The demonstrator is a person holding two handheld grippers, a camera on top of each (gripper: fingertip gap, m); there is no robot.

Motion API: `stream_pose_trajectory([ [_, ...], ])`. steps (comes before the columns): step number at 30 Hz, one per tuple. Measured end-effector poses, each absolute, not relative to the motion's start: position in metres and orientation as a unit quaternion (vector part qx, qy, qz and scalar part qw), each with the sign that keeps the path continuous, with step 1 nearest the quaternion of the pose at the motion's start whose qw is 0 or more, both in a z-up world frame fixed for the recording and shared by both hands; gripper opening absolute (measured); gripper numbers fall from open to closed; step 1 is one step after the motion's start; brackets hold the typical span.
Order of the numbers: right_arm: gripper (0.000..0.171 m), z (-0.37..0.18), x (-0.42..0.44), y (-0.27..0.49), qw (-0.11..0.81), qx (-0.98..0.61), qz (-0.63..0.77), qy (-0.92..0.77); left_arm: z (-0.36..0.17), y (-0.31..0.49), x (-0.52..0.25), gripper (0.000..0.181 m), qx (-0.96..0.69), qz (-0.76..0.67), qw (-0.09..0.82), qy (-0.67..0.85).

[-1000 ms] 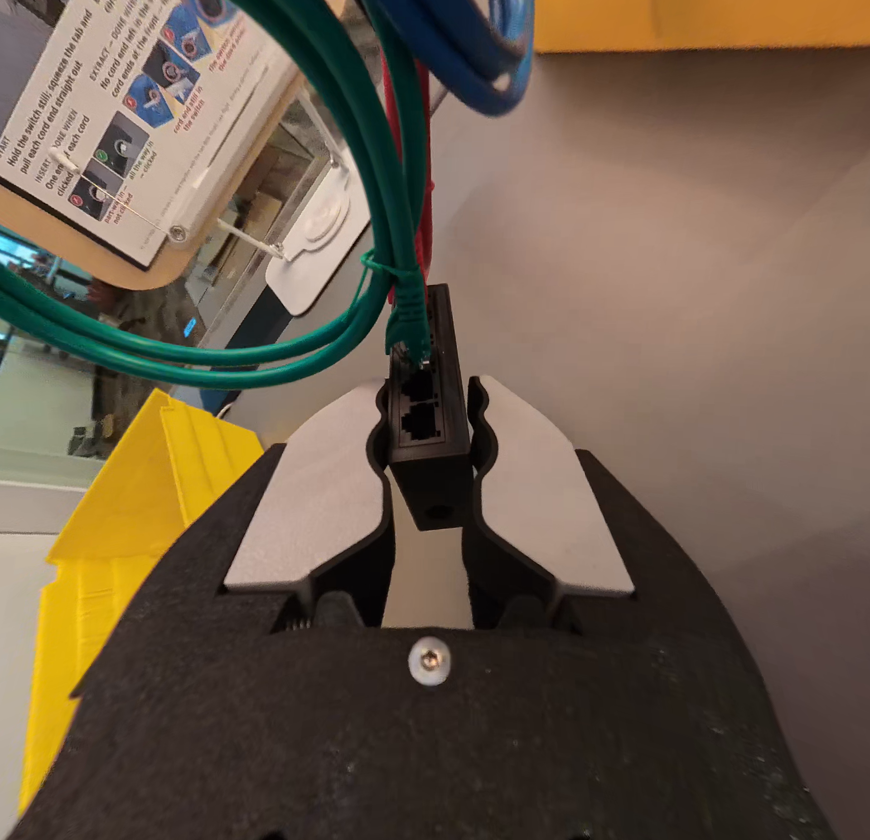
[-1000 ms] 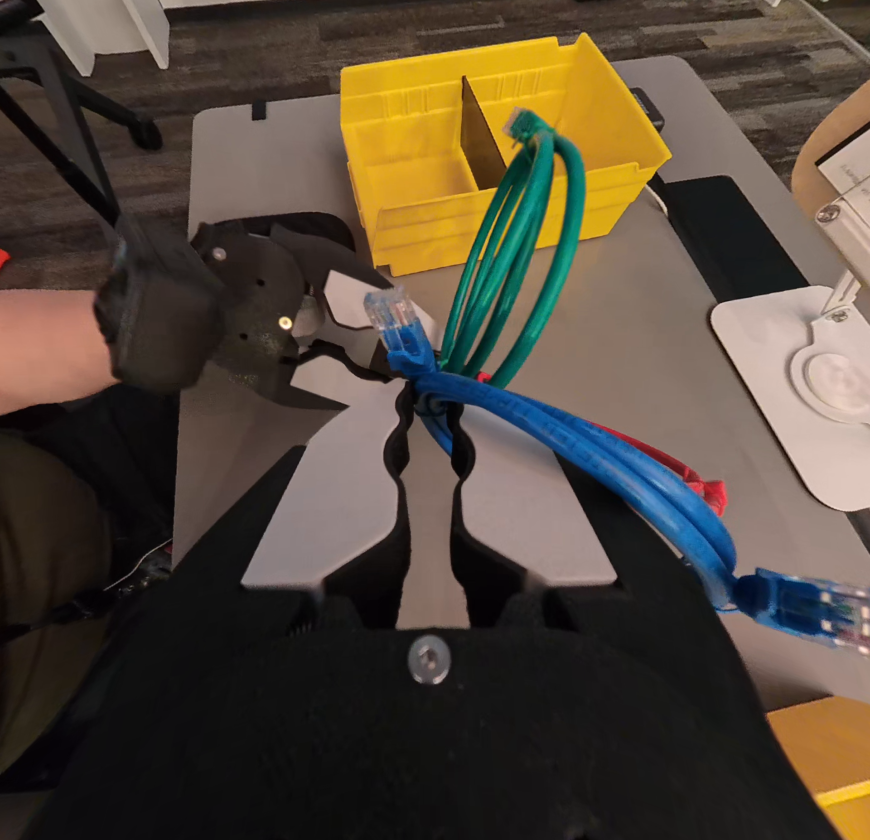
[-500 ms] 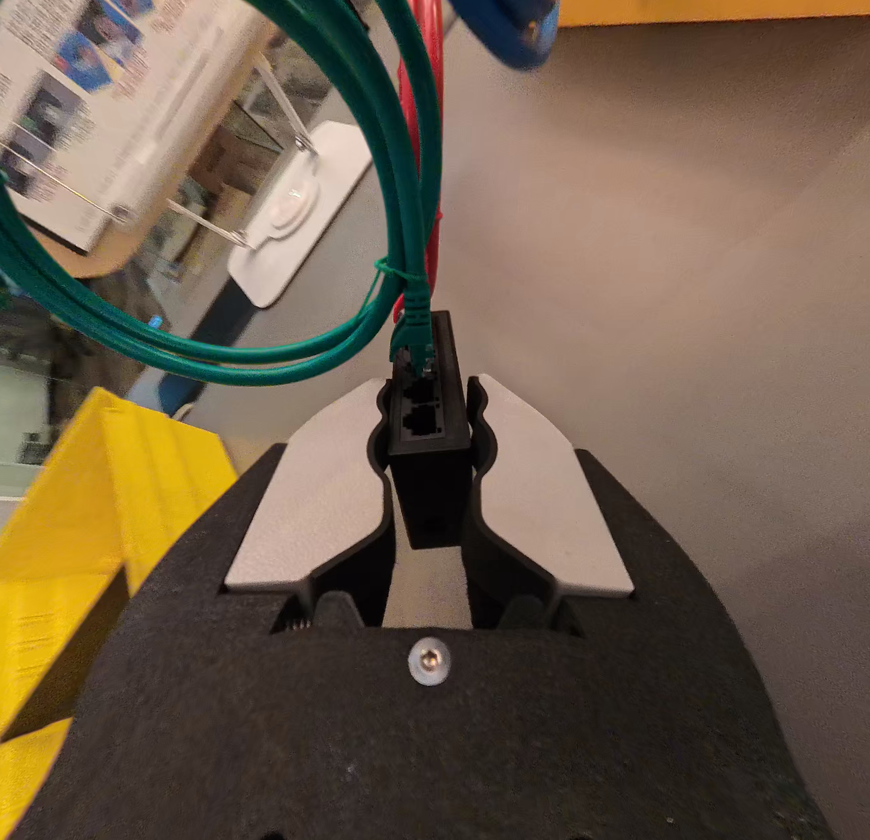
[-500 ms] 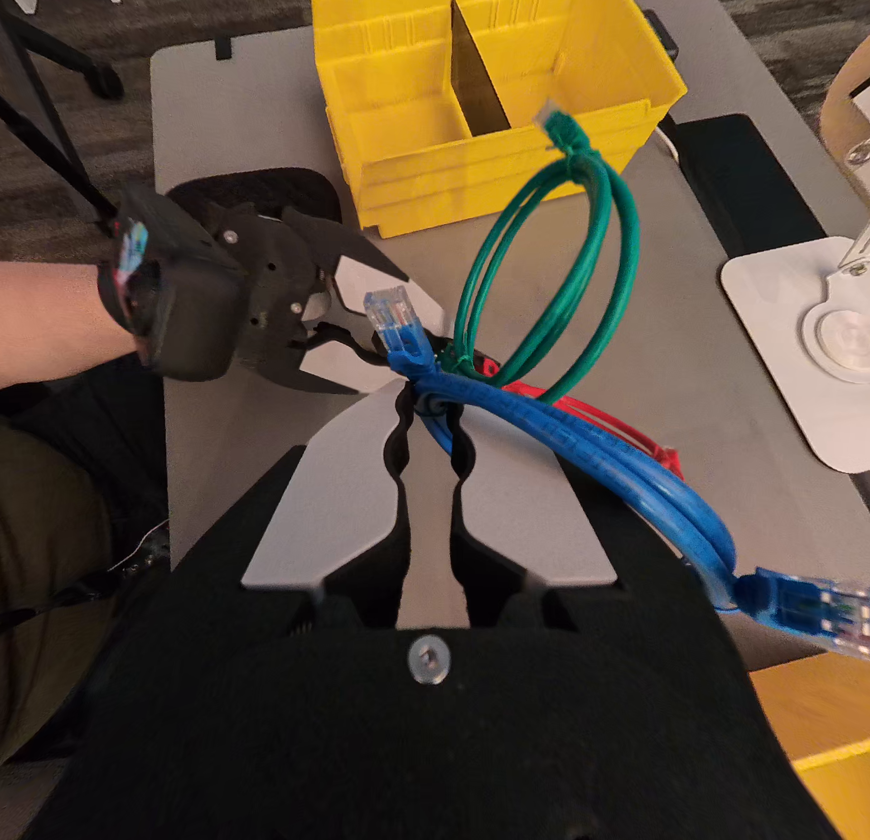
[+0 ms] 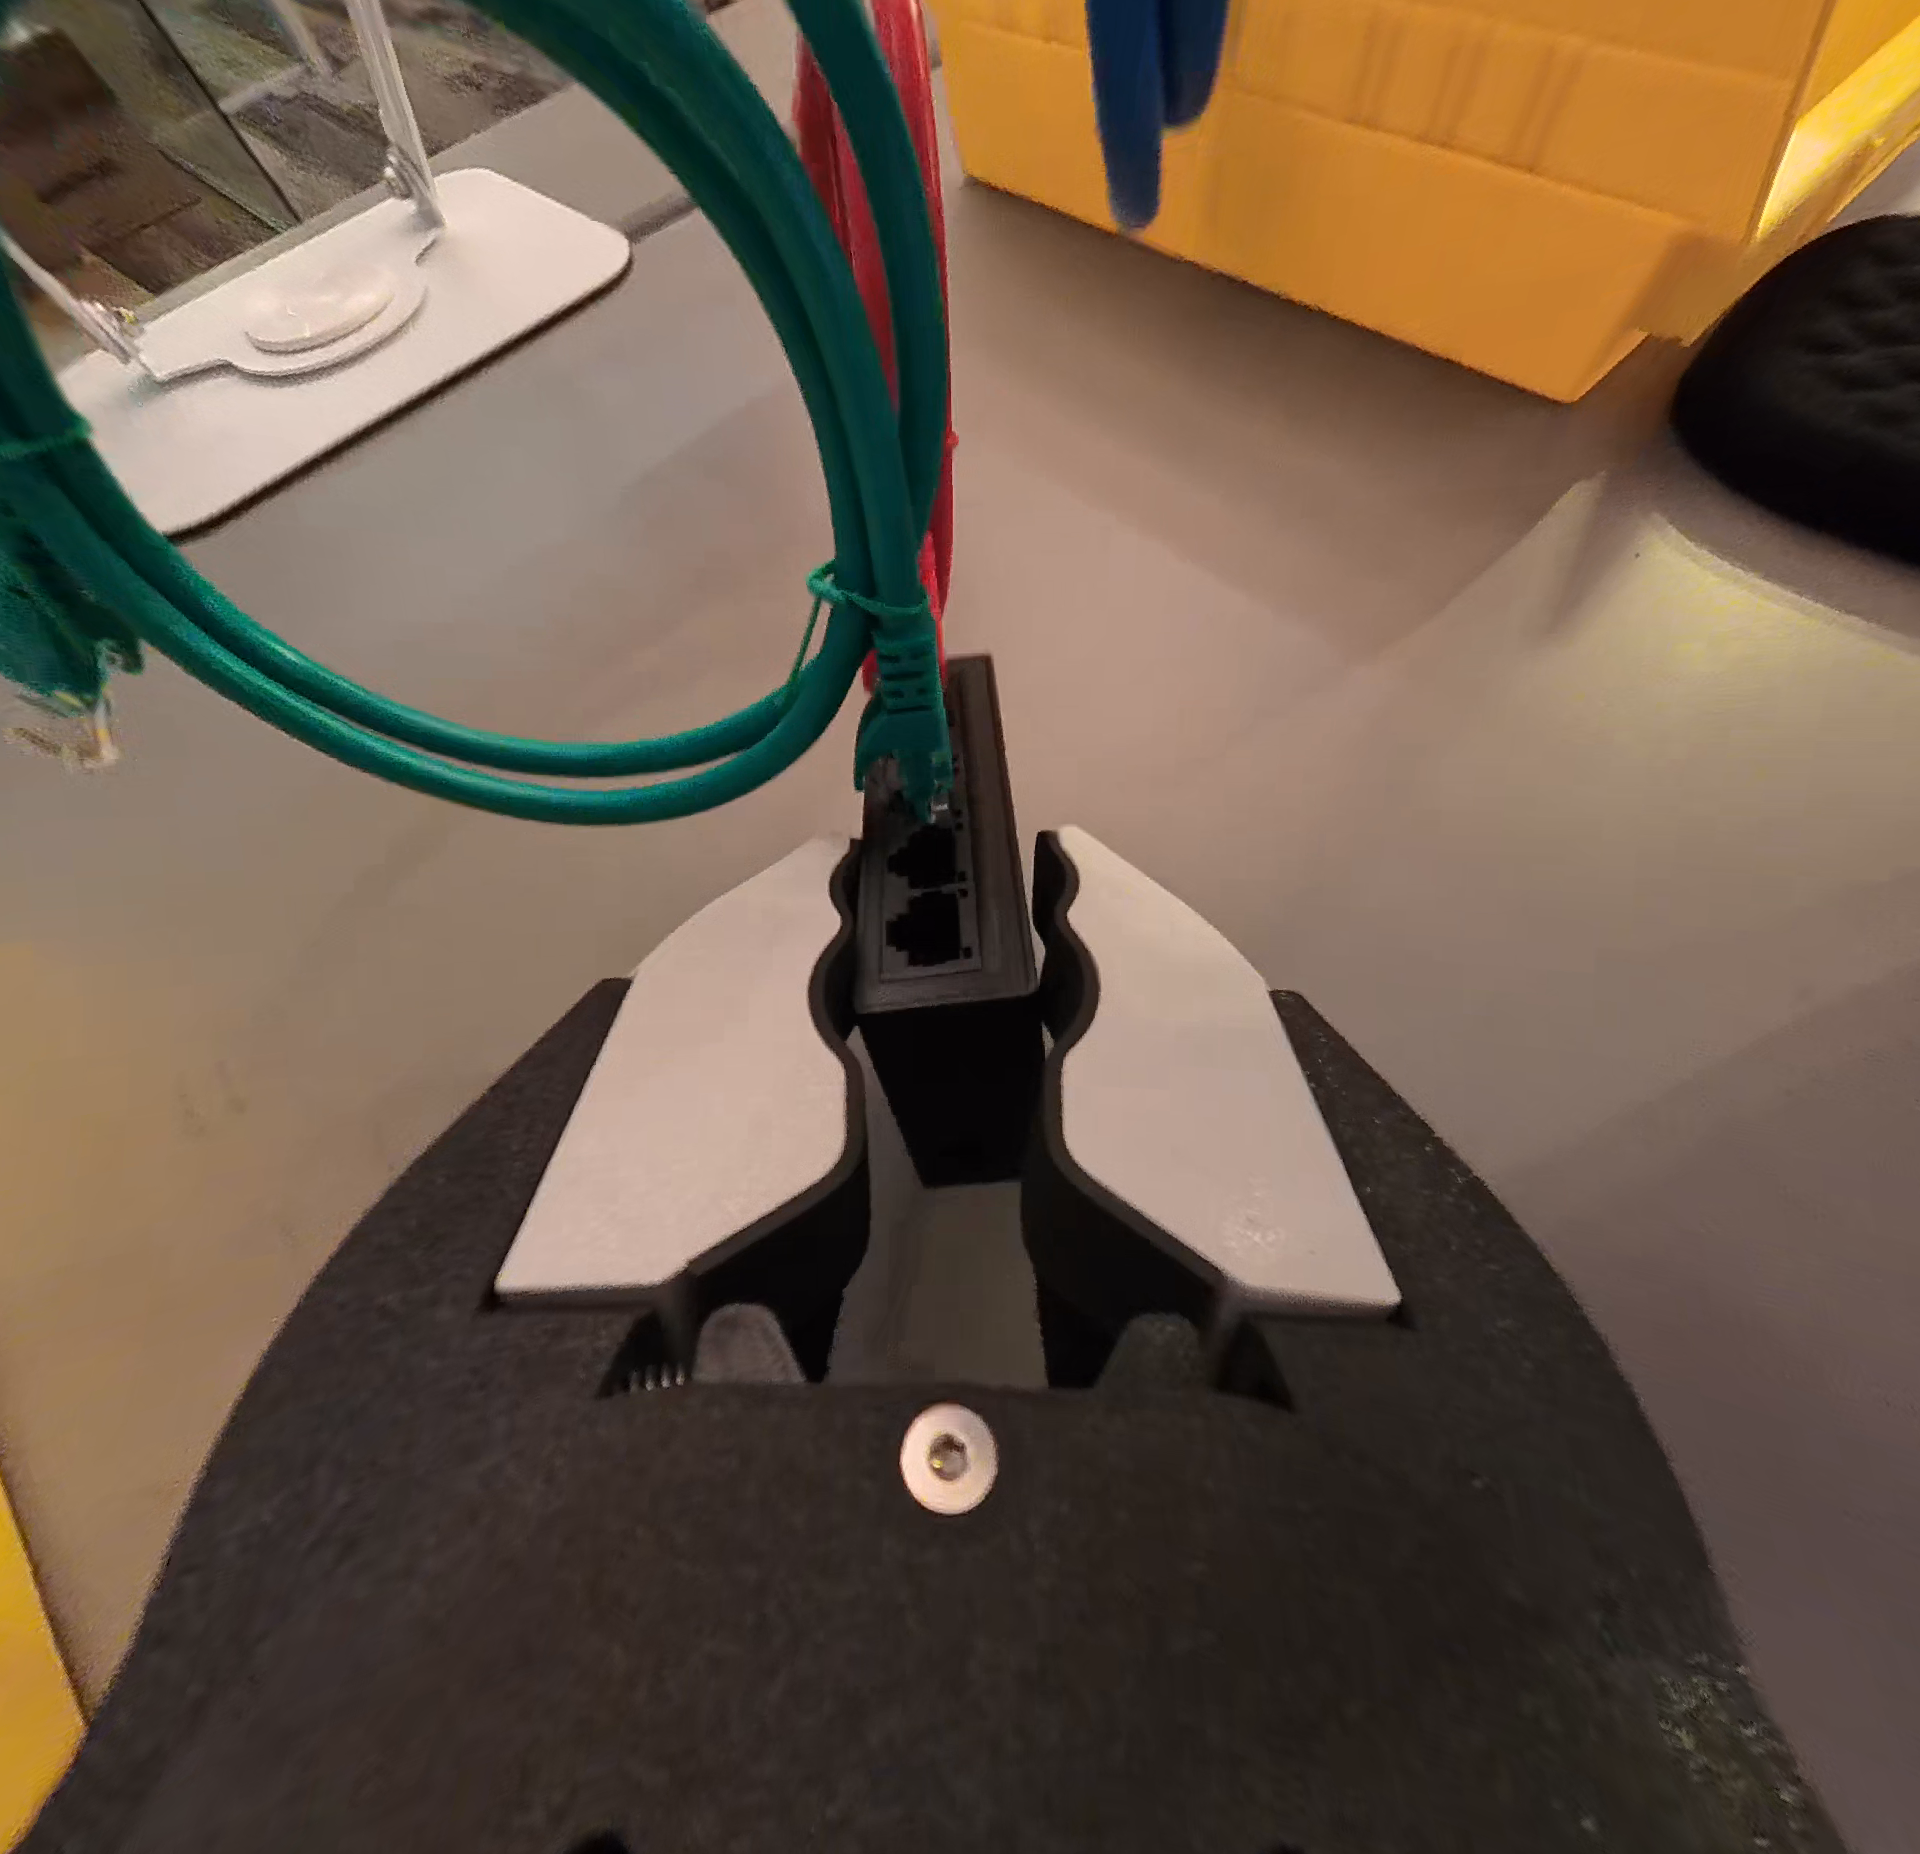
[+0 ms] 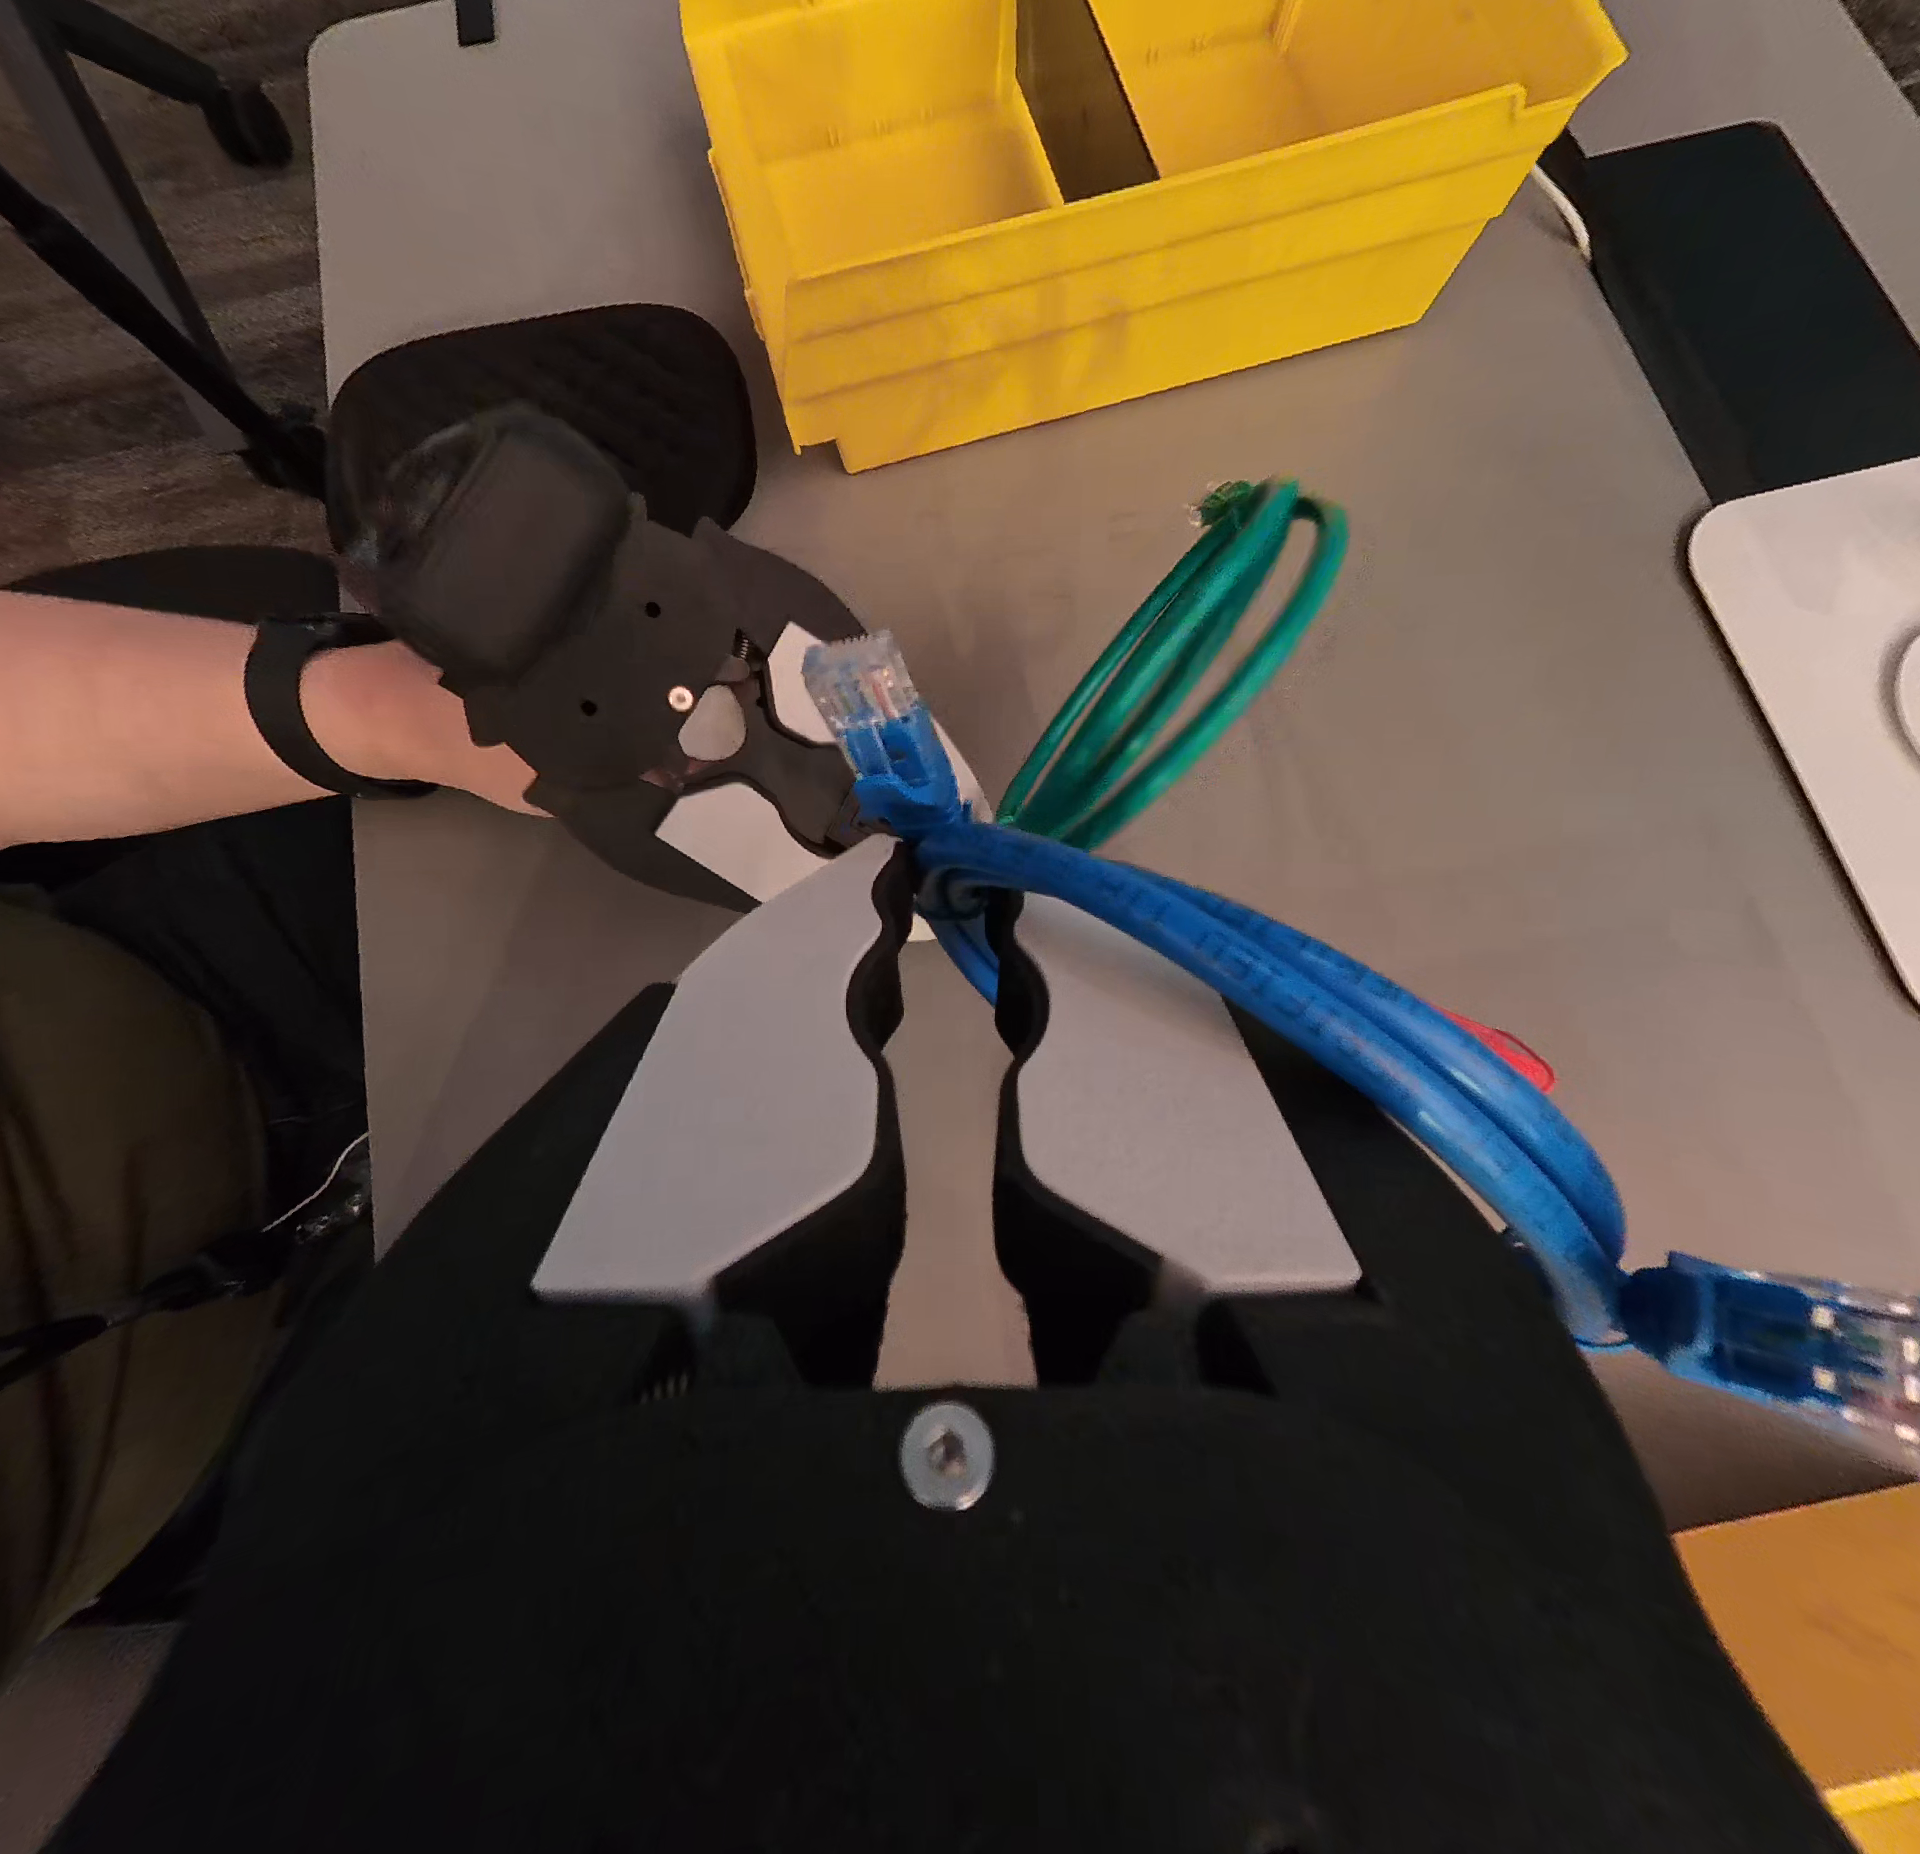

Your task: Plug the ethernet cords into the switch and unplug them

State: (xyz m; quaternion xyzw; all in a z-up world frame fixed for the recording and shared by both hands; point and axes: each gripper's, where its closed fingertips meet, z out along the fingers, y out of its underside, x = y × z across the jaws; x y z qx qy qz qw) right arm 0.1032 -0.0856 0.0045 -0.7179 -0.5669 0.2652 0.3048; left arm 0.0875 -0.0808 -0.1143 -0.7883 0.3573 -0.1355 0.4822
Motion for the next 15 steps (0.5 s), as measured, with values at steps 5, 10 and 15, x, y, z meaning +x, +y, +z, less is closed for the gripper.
stream_pose_trajectory([
  [5,0.014,0.002,0.101,-0.089,0.300,-0.716,0.259,-0.575,-0.134,-0.084,0.086,0.030,-0.802,-0.114,0.454,0.372],
  [10,0.014,0.001,0.100,-0.091,0.300,-0.710,0.253,-0.585,-0.136,-0.083,0.084,0.031,-0.812,-0.135,0.439,0.359],
  [15,0.014,0.004,0.100,-0.095,0.304,-0.703,0.248,-0.594,-0.149,-0.085,0.076,0.037,-0.833,-0.106,0.404,0.363],
])
